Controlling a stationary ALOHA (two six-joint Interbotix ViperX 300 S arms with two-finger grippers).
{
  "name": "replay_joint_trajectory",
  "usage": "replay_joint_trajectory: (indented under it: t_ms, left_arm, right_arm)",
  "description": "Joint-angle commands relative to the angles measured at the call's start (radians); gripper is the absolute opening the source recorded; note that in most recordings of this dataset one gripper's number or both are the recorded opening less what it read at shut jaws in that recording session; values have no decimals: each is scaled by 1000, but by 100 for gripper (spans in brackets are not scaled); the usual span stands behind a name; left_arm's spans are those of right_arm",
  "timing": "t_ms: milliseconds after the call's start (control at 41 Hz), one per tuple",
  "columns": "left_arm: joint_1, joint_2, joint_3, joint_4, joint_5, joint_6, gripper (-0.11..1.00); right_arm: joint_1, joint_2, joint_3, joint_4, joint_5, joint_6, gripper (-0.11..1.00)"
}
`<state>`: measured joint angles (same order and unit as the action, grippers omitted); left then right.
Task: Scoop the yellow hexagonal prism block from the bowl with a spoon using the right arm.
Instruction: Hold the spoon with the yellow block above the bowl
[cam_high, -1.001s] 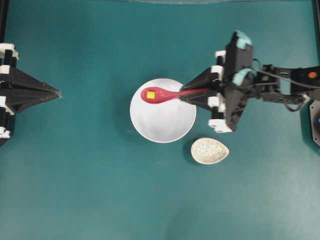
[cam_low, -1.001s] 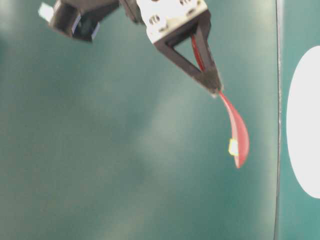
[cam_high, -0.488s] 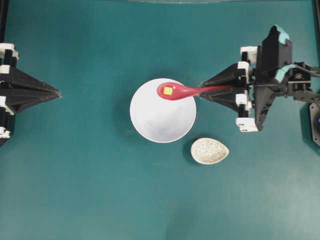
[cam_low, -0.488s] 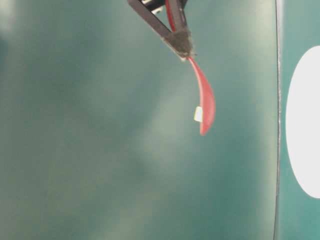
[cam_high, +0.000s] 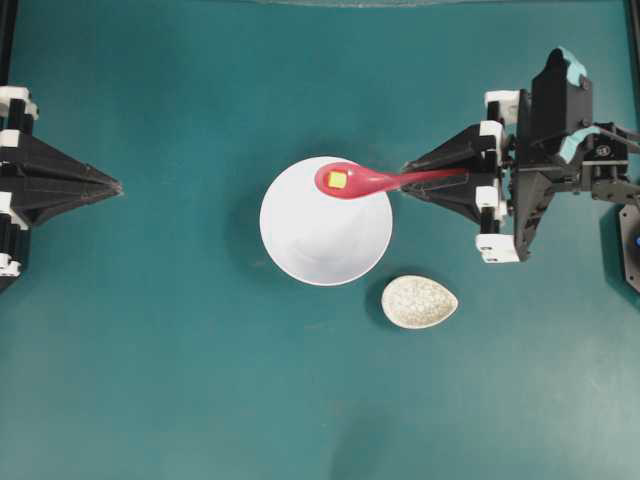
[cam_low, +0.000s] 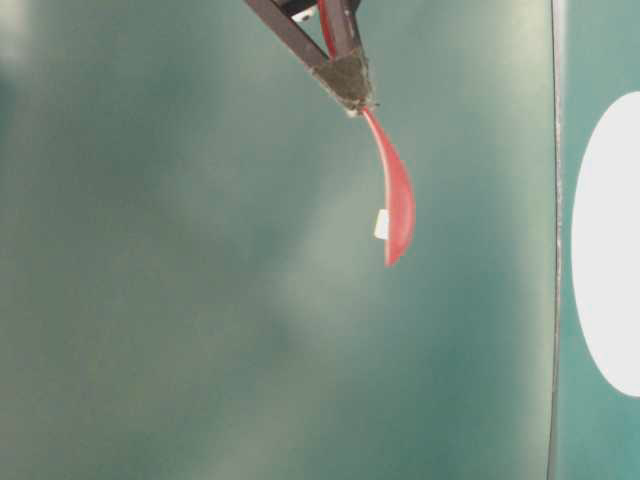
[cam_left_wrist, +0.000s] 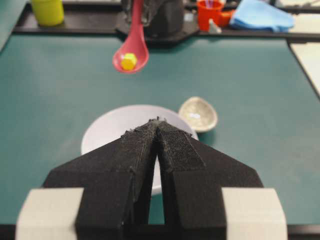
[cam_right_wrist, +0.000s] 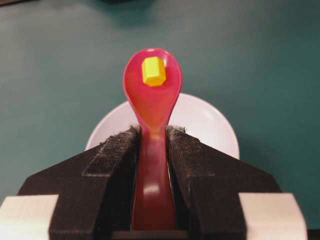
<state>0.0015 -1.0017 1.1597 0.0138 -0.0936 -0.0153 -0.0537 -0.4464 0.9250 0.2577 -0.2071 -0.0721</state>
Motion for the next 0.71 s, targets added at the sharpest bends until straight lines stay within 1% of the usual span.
replay_joint_trajectory:
  t_ms: [0,293,683]
  left_arm:
    - [-2,6,-28,2,-5,-2,2]
    - [-2,5,-29,2,-5,-2,2]
    - [-2,6,-28,3,-3,-5,2]
  right_arm:
    - [2,9,-40,2,-28,0,25]
    - [2,60,-74,2,-48,0,25]
    - [2,66,-78,2,-48,0,25]
